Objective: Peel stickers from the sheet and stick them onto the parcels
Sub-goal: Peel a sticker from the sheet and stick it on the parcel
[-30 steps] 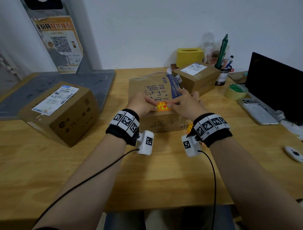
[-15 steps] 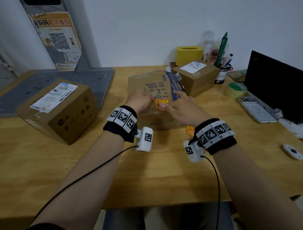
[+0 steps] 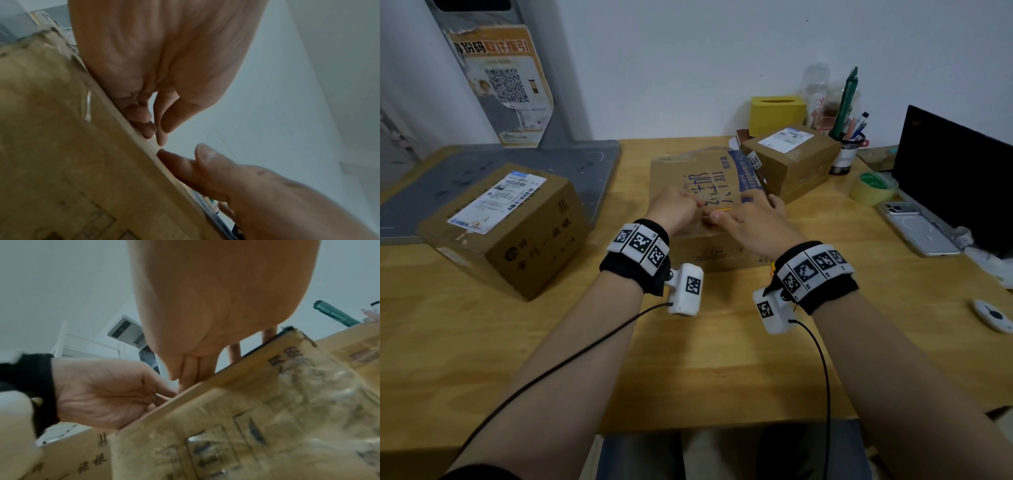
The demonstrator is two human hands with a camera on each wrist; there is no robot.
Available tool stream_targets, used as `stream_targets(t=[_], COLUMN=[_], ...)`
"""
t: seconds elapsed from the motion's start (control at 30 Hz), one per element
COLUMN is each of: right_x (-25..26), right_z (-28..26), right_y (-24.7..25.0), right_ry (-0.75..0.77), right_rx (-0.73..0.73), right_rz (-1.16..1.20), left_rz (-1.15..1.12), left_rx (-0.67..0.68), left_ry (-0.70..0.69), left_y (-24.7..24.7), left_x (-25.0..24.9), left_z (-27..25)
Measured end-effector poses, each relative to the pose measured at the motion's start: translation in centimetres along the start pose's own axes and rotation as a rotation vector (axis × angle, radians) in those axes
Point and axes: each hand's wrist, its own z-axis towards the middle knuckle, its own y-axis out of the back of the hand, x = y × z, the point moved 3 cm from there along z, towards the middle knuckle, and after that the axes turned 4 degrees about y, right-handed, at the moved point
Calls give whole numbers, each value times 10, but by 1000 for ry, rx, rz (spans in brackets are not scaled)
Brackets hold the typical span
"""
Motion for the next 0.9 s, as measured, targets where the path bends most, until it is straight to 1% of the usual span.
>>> stream_targets(t=[0.13, 0.27, 0.43, 0.6, 0.77, 0.9], right_x=[-3, 3, 0, 1, -14, -16], right_z=[5, 4, 8, 1, -11, -16], right_y=[-4, -2, 0, -3, 0, 3], right_ry=[-36, 4, -45, 2, -82, -104], right_rx=[11, 11, 9, 35, -7, -32], right_rz=[-60, -16, -59, 4, -35, -22], left_rz=[-23, -14, -10, -14, 35, 76], left_rx=[-8, -6, 1, -16, -41, -74], left_ry=[13, 18, 14, 23, 21, 22], left_y=[1, 0, -2, -1, -4, -3], left_x=[3, 3, 3, 4, 5, 2], left_z=[2, 4, 6, 9, 8, 1])
